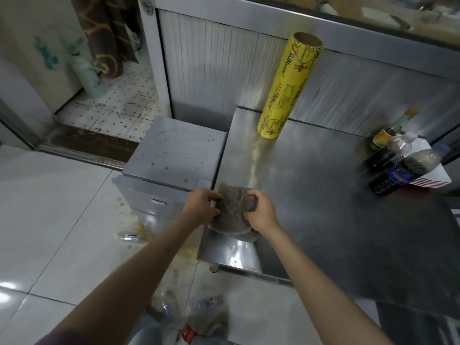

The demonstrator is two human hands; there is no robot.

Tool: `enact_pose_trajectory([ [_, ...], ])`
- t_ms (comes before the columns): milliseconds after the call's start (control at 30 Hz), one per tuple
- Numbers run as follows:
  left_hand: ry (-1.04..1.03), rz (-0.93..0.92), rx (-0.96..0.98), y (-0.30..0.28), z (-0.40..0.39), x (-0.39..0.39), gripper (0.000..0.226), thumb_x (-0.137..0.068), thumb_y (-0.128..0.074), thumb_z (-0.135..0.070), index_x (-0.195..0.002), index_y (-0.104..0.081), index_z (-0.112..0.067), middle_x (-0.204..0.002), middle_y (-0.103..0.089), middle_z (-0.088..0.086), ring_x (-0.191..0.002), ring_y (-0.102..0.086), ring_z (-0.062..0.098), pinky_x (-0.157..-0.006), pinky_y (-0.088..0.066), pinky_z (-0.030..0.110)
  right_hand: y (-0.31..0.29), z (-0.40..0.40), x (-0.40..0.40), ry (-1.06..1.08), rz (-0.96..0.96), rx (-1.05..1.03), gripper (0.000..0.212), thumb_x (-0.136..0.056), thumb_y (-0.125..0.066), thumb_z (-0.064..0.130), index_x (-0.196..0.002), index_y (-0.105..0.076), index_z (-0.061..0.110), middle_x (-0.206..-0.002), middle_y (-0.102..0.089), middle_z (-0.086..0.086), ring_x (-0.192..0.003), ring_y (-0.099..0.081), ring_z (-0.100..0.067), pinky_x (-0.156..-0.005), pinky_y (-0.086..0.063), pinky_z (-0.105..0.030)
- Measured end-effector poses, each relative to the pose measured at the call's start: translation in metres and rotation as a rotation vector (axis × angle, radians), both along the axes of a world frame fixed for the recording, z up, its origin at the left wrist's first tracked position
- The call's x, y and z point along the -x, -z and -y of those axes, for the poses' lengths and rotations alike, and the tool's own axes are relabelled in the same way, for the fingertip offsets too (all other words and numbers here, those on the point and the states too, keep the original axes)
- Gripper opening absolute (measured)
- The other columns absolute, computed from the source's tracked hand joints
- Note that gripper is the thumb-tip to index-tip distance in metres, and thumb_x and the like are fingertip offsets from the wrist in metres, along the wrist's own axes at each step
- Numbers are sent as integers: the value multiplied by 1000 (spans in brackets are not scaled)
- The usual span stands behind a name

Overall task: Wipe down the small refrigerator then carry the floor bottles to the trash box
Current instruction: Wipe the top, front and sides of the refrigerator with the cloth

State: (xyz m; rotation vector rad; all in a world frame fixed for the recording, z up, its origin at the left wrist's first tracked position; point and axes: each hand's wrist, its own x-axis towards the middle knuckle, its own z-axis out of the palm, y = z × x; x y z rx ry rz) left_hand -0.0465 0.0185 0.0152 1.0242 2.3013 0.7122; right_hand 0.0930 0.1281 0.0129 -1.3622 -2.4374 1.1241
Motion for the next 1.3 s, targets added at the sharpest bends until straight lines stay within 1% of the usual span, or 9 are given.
enact_pose_trajectory([
  [200, -34, 12, -36, -2, 29, 72, 42, -72, -75, -12, -113, -69, -16, -112, -70, 1, -97, -67, 14, -93, -50, 27, -5, 21, 75, -21, -42, 23, 56, -69, -65, -1, -122, -55, 14, -120, -61, -9, -111, -57, -26, -94, -48, -34],
  [400, -32, 42, 6, 10, 42, 159, 41, -71, -76, -14, -112, -69, -18, -115, -68, -1, -106, -62, 16, -94, -46, 26, 5, 36, 159, -9, -2, 62, 52, -76, -65, 0, -125, -54, 14, -120, -58, -6, -112, -54, -22, -90, -43, -22],
  [500, -51, 60, 23, 24, 43, 202, 40, -72, -77, -14, -111, -70, -18, -115, -68, -4, -101, -65, 15, -95, -45, 23, 19, 38, 202, 17, -5, 88, 52, -75, -66, -2, -124, -55, 13, -122, -57, -6, -114, -54, -22, -88, -41, -18],
  [700, -131, 137, -29, 62, 34, 271, 43, -69, -77, -9, -110, -70, -18, -115, -67, 2, -98, -67, 22, -89, -54, 34, 56, 31, 279, 51, 14, 90, 54, -74, -69, 2, -124, -54, 14, -124, -57, -6, -116, -53, -22, -95, -42, -24],
  [900, -135, 186, -28, 105, 35, 305, 43, -69, -74, -3, -110, -70, -17, -116, -66, 1, -102, -65, 21, -93, -52, 32, 90, 29, 314, 71, 151, 101, 54, -74, -73, 12, -124, -53, 15, -123, -57, -9, -114, -54, -26, -93, -46, -30],
  [1033, -81, 168, 24, 120, 49, 316, 48, -71, -70, -2, -115, -66, -18, -116, -66, 1, -95, -66, 22, -91, -51, 29, 98, 41, 311, 61, 378, 34, 72, -78, -73, 23, -139, -35, 21, -146, -27, -11, -132, -31, -31, -105, -38, -38],
  [1100, -40, 120, 58, 121, 53, 324, 52, -72, -67, -3, -121, -62, -23, -120, -63, 1, -102, -62, 22, -90, -51, 30, 98, 45, 311, -1, 477, -65, 76, -82, -68, 29, -144, -25, 23, -154, -9, -8, -140, -15, -32, -110, -30, -43],
  [1200, -22, 108, 98, 122, 58, 337, 56, -73, -63, -3, -125, -57, -24, -127, -56, 3, -111, -56, 22, -89, -48, 29, 104, 50, 314, -172, 506, -169, 79, -84, -65, 34, -147, -18, 26, -157, -3, -2, -144, -4, -28, -115, -20, -45],
  [1300, -19, 90, 146, 126, 61, 346, 59, -73, -63, -5, -127, -55, -26, -128, -53, 5, -112, -55, 23, -84, -47, 27, 114, 57, 315, -300, 530, -95, 80, -87, -61, 38, -149, -10, 32, -158, 1, 5, -145, 0, -25, -116, -16, -45],
])
